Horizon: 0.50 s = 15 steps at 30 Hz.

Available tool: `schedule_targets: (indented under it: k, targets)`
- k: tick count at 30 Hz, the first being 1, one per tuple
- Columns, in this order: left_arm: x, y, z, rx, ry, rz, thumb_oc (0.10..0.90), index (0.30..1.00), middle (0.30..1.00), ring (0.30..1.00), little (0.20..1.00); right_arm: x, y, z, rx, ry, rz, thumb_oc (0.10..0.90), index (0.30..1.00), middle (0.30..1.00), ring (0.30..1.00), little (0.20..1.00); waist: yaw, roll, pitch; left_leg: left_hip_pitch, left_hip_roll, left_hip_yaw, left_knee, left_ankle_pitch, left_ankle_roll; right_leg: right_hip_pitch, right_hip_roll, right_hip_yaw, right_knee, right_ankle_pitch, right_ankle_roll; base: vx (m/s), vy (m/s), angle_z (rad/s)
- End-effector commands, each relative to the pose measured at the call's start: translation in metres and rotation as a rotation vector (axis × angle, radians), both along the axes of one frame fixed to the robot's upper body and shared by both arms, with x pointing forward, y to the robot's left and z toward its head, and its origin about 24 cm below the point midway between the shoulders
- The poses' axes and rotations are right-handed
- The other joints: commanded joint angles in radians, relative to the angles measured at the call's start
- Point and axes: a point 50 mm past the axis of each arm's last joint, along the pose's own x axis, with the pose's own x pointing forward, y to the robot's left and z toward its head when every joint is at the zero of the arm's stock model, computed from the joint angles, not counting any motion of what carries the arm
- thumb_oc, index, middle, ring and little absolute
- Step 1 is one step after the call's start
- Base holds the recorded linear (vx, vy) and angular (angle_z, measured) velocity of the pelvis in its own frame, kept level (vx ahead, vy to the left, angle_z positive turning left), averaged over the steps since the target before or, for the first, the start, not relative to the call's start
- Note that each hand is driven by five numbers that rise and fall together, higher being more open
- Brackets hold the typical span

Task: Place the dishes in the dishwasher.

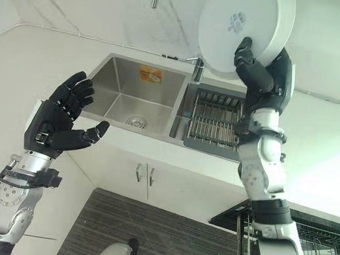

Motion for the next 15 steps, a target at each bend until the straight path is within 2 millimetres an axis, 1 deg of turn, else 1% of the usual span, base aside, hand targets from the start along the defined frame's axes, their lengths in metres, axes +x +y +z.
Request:
schedule_targets:
  k: [1, 2, 3, 4, 5, 6, 9, 10, 11, 12, 13, 14, 15]
  targets:
    - [-0.021, -0.004, 0.044, 0.006, -0.316, -0.028, 0.800, 0.900, 0.900, 0.900, 0.900, -0.033, -0.014, 0.057, -0.045, -0.377, -0.066, 0.400, 0.300, 0.300, 0.300, 0.300, -0.034, 0.026, -0.102, 0.108, 0.070, 0.022, -0.004, -0.119, -0.089, -0.099, 0.017, 0.085, 0.081, -0.072, 0.012, -0.14, 0.220, -0.23]
    - [-0.022, -0.004, 0.043, 0.004, -0.322, -0.023, 0.800, 0.900, 0.900, 0.900, 0.900, -0.037, -0.015, 0.055, -0.046, -0.385, -0.063, 0.400, 0.300, 0.300, 0.300, 0.300, -0.033, 0.022, -0.099, 0.114, 0.049, 0.023, -0.004, -0.122, -0.080, -0.103, 0.012, 0.095, 0.081, -0.068, 0.018, -0.20, 0.347, -0.33]
    - [-0.027, -0.007, 0.044, 0.018, -0.355, -0.025, 0.800, 0.900, 0.900, 0.900, 0.900, -0.052, -0.021, 0.044, -0.001, -0.409, -0.051, 0.400, 0.300, 0.300, 0.300, 0.300, -0.044, 0.022, -0.086, 0.118, 0.011, 0.034, -0.004, -0.133, -0.056, -0.122, -0.001, 0.120, 0.081, -0.045, 0.034, -0.19, 0.330, -0.38]
    - [-0.028, -0.007, 0.044, 0.022, -0.361, -0.029, 0.800, 0.900, 0.900, 0.900, 0.900, -0.055, -0.023, 0.040, 0.014, -0.413, -0.052, 0.400, 0.300, 0.300, 0.300, 0.300, -0.050, 0.024, -0.083, 0.120, 0.008, 0.039, -0.004, -0.139, -0.048, -0.127, -0.002, 0.125, 0.081, -0.040, 0.037, -0.23, 0.398, -0.34]
    - [-0.030, -0.006, 0.044, 0.029, -0.364, -0.036, 0.800, 0.900, 0.900, 0.900, 0.900, -0.061, -0.025, 0.032, 0.040, -0.415, -0.072, 0.400, 0.300, 0.300, 0.300, 0.300, -0.061, 0.029, -0.080, 0.123, -0.004, 0.036, -0.004, -0.159, -0.034, -0.147, -0.009, 0.140, 0.081, -0.018, 0.053, -0.12, 0.257, -0.24]
    - [-0.031, -0.005, 0.045, 0.039, -0.364, -0.035, 0.800, 0.900, 0.900, 0.900, 0.900, -0.065, -0.025, 0.028, 0.060, -0.405, -0.073, 0.400, 0.300, 0.300, 0.300, 0.300, -0.071, 0.030, -0.075, 0.125, -0.015, 0.026, -0.004, -0.169, -0.028, -0.170, -0.018, 0.153, 0.081, 0.006, 0.072, -0.12, 0.250, -0.20]
    - [-0.035, -0.002, 0.048, 0.066, -0.375, -0.052, 0.800, 0.900, 0.900, 0.900, 0.900, -0.073, -0.026, 0.018, 0.104, -0.383, -0.084, 0.400, 0.300, 0.300, 0.300, 0.300, -0.091, 0.021, -0.064, 0.126, -0.039, 0.016, -0.004, -0.185, -0.013, -0.216, -0.037, 0.181, 0.081, 0.060, 0.108, -0.13, 0.194, -0.33]
    - [-0.037, -0.003, 0.052, 0.106, -0.389, -0.077, 0.800, 0.900, 0.900, 0.900, 0.900, -0.078, -0.026, 0.014, 0.109, -0.384, -0.073, 0.400, 0.300, 0.300, 0.300, 0.300, -0.100, 0.014, -0.052, 0.126, -0.057, -0.006, -0.004, -0.192, -0.008, -0.243, -0.040, 0.197, 0.081, 0.086, 0.113, -0.13, 0.140, -0.39]
    - [-0.038, -0.004, 0.052, 0.131, -0.392, -0.084, 0.800, 0.900, 0.900, 0.900, 0.900, -0.079, -0.026, 0.013, 0.108, -0.383, -0.073, 0.400, 0.300, 0.300, 0.300, 0.300, -0.102, 0.013, -0.049, 0.127, -0.061, -0.005, -0.004, -0.194, -0.004, -0.251, -0.037, 0.200, 0.081, 0.089, 0.112, -0.13, 0.107, -0.61]
    - [-0.039, -0.006, 0.053, 0.180, -0.401, -0.093, 0.800, 0.900, 0.900, 0.900, 0.900, -0.080, -0.026, 0.014, 0.102, -0.384, -0.081, 0.400, 0.300, 0.300, 0.300, 0.300, -0.104, 0.012, -0.043, 0.133, -0.064, -0.002, -0.004, -0.194, -0.002, -0.261, -0.038, 0.187, 0.081, 0.096, 0.112, -0.13, 0.049, -0.56]
    - [-0.039, -0.010, 0.055, 0.209, -0.405, -0.103, 0.800, 0.900, 0.900, 0.900, 0.900, -0.078, -0.025, 0.013, 0.122, -0.388, -0.061, 0.400, 0.300, 0.300, 0.300, 0.300, -0.098, 0.012, -0.037, 0.142, -0.061, 0.019, -0.004, -0.199, 0.000, -0.264, -0.053, 0.137, 0.081, 0.108, 0.113, -0.16, 0.035, -0.59]
    - [-0.039, -0.012, 0.056, 0.214, -0.411, -0.109, 0.800, 0.900, 0.900, 0.900, 0.900, -0.077, -0.025, 0.014, 0.118, -0.403, -0.075, 0.400, 0.300, 0.300, 0.300, 0.300, -0.096, 0.012, -0.033, 0.147, -0.057, 0.033, -0.004, -0.203, 0.004, -0.259, -0.063, 0.117, 0.081, 0.112, 0.112, -0.13, 0.015, -0.64]
    - [-0.039, -0.012, 0.057, 0.215, -0.413, -0.108, 0.800, 0.900, 0.900, 0.900, 0.900, -0.077, -0.025, 0.014, 0.115, -0.408, -0.079, 0.400, 0.300, 0.300, 0.300, 0.300, -0.095, 0.013, -0.032, 0.149, -0.056, 0.037, -0.004, -0.205, 0.005, -0.256, -0.064, 0.115, 0.081, 0.112, 0.111, -0.13, 0.003, -0.99]
